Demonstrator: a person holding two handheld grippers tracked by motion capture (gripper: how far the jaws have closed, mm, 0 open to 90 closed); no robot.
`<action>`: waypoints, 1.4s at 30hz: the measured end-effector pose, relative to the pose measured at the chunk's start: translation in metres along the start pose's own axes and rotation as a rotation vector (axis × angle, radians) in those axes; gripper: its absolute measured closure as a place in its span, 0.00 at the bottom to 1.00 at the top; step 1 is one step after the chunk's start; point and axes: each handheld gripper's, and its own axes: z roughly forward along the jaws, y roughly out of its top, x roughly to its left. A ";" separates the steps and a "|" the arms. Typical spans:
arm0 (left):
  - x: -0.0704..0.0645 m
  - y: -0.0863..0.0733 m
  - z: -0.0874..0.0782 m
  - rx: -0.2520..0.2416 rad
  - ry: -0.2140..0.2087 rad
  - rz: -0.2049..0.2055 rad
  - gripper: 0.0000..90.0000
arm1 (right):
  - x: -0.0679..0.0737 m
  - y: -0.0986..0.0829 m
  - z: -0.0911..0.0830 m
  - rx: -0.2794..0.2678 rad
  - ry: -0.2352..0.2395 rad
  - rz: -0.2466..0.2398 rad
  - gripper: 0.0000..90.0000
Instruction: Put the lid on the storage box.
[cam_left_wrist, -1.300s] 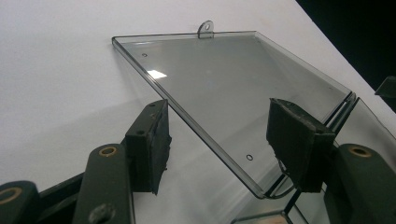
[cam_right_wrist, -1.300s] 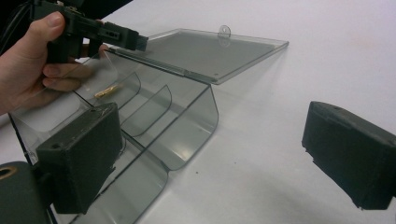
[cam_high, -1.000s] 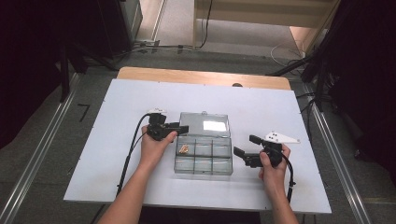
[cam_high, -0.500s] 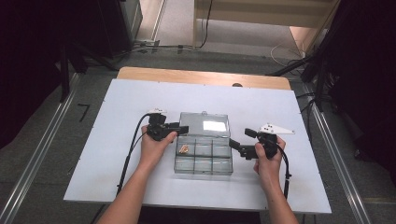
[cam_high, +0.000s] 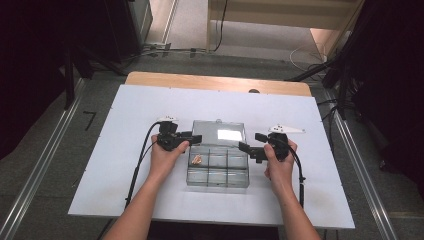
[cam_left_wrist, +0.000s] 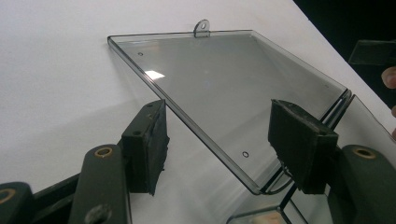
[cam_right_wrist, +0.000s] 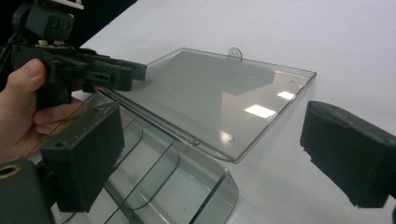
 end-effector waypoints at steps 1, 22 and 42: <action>0.000 0.000 0.000 0.000 0.000 -0.002 0.41 | -0.001 0.001 0.002 0.007 0.002 0.009 0.07; 0.001 0.000 0.000 0.002 -0.009 -0.014 0.42 | -0.025 0.005 0.037 0.141 -0.044 0.234 0.40; 0.000 -0.002 -0.003 -0.031 0.002 -0.006 0.49 | -0.031 0.003 0.039 0.132 0.035 0.278 0.55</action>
